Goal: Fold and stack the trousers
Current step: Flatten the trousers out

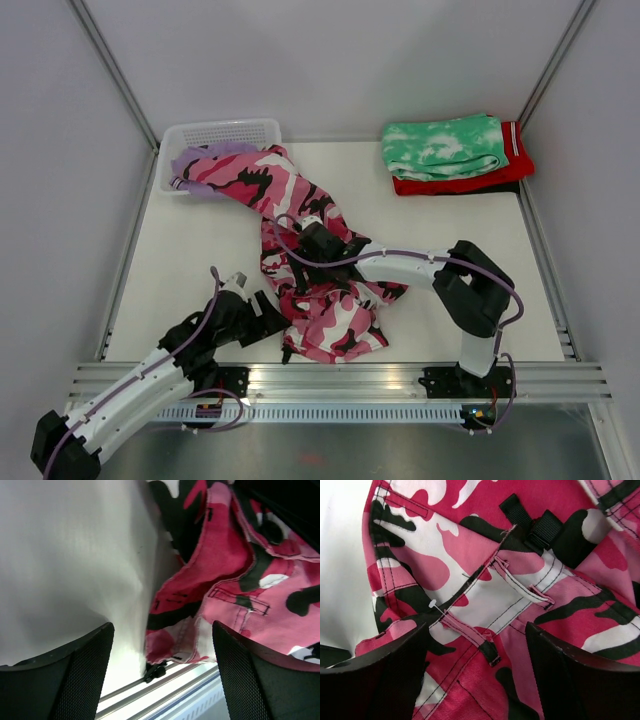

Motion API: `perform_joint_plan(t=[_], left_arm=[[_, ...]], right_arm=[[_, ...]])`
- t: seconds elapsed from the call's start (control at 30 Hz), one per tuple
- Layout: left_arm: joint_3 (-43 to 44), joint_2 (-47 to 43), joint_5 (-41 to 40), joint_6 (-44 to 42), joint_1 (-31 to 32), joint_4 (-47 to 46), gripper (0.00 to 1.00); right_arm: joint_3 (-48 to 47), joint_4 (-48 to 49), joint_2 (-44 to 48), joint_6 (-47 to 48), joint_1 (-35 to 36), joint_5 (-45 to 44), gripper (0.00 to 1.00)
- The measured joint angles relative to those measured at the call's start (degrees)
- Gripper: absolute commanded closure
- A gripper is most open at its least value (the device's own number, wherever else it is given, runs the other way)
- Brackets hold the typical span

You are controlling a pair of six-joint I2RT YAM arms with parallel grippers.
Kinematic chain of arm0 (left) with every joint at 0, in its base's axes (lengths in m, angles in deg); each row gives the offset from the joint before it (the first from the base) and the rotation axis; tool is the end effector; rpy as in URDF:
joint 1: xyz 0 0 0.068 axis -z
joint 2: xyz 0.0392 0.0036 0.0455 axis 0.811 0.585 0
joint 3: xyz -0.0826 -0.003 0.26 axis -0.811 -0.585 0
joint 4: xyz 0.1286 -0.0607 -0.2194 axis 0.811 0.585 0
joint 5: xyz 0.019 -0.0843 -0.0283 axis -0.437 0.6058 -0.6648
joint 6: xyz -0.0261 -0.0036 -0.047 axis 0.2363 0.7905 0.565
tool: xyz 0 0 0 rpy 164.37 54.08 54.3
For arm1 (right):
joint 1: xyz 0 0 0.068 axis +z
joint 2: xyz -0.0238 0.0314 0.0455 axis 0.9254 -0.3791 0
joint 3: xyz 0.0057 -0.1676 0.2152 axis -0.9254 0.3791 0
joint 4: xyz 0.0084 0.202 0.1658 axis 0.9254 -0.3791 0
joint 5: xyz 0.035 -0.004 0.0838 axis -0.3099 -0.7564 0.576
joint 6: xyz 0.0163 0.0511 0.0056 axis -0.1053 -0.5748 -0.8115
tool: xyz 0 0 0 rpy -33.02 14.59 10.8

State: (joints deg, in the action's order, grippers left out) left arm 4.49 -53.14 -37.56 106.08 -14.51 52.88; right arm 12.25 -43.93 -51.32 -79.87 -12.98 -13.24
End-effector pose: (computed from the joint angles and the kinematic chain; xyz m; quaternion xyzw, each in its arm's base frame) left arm 0.0878 -0.0755 0.1450 -0.1408 0.9079 -0.3155 0.2374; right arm 0.2294 0.3177 0.1839 -0.2250 0.9190 0.1650 0.2786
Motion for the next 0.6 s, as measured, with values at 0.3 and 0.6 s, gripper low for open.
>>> perform_joint_plan(t=[0.3,0.6], left_arm=[[-6.4,1.6,7.5,0.3,0.0,-16.7,0.24],[-6.6,6.1,10.8,-2.1,0.0,-24.2,0.98]], right_arm=[[-0.7,0.7,-2.3,0.0,0.0,0.7,1.0],[-1.6,-1.0,8.9,-0.2,0.0,-6.4,1.0]])
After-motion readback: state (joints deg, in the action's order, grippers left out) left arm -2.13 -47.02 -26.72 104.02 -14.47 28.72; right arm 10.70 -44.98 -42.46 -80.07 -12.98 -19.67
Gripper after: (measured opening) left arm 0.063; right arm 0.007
